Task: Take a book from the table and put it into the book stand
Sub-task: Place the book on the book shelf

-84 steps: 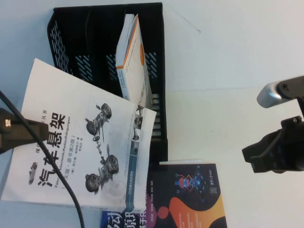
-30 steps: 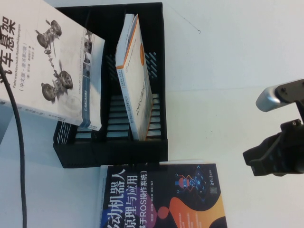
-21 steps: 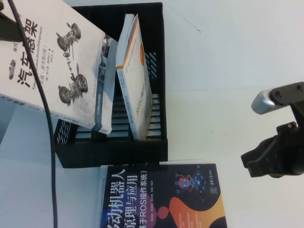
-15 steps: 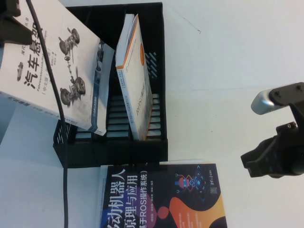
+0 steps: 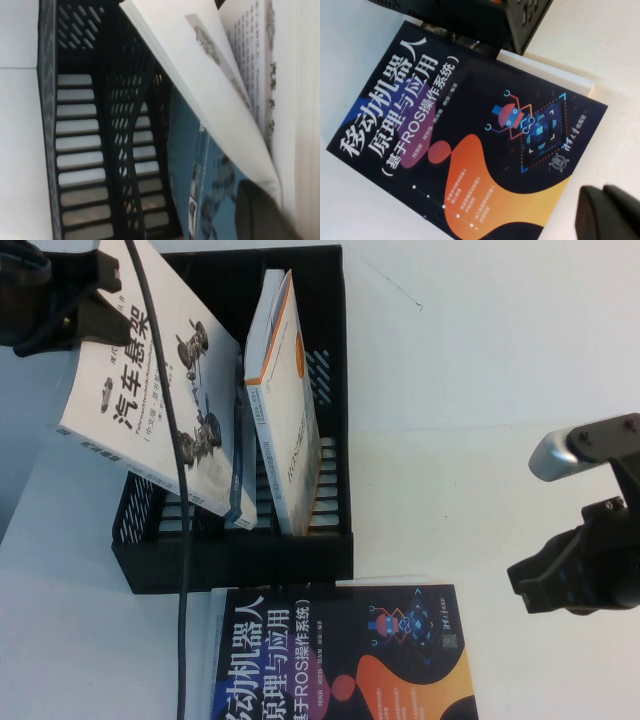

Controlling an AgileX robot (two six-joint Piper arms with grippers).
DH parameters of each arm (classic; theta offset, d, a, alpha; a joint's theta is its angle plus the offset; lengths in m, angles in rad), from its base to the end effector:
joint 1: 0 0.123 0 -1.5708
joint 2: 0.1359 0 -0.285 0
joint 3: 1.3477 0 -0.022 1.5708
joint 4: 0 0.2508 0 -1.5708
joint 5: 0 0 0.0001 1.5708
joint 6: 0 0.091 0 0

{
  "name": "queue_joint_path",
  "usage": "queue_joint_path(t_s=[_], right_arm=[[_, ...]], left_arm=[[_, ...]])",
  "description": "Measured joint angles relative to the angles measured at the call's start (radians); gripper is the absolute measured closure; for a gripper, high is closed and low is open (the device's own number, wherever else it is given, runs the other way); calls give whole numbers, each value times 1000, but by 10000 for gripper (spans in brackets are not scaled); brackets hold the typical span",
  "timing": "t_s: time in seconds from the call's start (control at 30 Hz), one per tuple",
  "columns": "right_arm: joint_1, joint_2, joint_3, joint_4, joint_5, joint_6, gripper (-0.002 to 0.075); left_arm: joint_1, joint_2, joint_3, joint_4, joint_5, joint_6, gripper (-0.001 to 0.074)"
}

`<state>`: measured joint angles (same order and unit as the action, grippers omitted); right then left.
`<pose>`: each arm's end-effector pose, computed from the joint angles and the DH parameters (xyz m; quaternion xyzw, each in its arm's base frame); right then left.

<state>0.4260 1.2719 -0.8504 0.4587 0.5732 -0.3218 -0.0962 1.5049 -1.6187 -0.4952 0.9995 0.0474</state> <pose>0.2236 0.1255 0.2758 -0.2056 0.9084 0.1950 0.3073 0.3179 -0.0672 0.4227 0.0194 0.8990 -0.2497 0.3591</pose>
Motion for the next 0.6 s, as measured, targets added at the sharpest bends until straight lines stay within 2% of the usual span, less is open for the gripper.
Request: queue_joint_path(t_s=[0.6], right_arm=[[0,5,0,0,2,0,722]], left_arm=[[0,48,0,76,-16,-19,617]])
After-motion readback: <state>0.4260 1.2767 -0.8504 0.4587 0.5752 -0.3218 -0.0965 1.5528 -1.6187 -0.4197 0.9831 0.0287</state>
